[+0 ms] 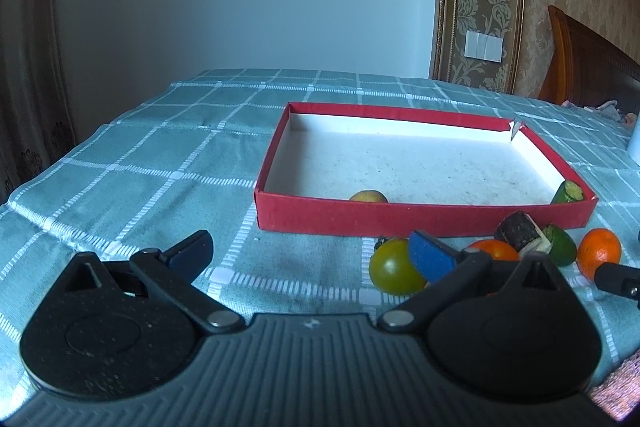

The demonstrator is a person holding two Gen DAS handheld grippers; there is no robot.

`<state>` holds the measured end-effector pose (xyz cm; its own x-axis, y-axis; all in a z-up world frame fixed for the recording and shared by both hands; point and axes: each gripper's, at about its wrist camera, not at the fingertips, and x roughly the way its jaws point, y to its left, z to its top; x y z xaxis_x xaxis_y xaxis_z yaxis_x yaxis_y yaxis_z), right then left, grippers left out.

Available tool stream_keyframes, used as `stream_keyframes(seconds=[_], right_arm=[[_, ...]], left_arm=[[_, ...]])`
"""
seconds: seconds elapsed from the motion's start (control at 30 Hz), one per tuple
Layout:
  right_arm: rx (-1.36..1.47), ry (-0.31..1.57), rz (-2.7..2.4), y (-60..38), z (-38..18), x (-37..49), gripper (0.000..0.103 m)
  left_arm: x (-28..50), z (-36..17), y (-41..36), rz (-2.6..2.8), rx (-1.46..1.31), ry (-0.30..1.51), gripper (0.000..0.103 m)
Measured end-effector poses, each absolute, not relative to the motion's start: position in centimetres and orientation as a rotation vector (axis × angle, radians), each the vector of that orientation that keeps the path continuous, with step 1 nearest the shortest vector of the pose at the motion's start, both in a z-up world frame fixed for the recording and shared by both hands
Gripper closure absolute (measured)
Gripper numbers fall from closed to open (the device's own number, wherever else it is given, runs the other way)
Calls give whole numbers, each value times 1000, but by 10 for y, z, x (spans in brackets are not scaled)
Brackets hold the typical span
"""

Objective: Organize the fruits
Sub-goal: 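Reach the right gripper to the mandarin orange and close on it, then carry the mandarin into the tray and open the right gripper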

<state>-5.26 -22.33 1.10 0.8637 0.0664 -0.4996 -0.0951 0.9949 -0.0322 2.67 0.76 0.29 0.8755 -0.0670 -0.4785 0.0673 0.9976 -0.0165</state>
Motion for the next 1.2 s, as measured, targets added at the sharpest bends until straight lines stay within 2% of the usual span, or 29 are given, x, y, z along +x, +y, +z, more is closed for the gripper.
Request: stream_keyframes(seconds=[0.03,0.1,0.17,0.23,0.27,0.37,0.93,1.2], right_arm=[[-56,525,89,-223,10,-51,11],[-50,540,99,-223,9,-46,29],[-44,561,104,-224,7,-40,37],[-40,569,107,-224,5,-36,37],[-44,573,106,-223,4,-34,40],[-38,594,119,-223,0,-30,59],[-8,555,135,-224,11,-37,60],[-26,486,130,-221,42,-18,60]], left_arm=[[27,3,8,-71,0,500,0],[27,3,9,-72,-2,499,0],[27,3,9,-76,-4,499,0],[27,3,9,-77,-5,495,0],[27,3,9,-80,-6,493,0],[26,3,9,-80,-8,494,0],[25,3,8,-84,-16,496,0],[27,3,9,-80,-17,498,0]])
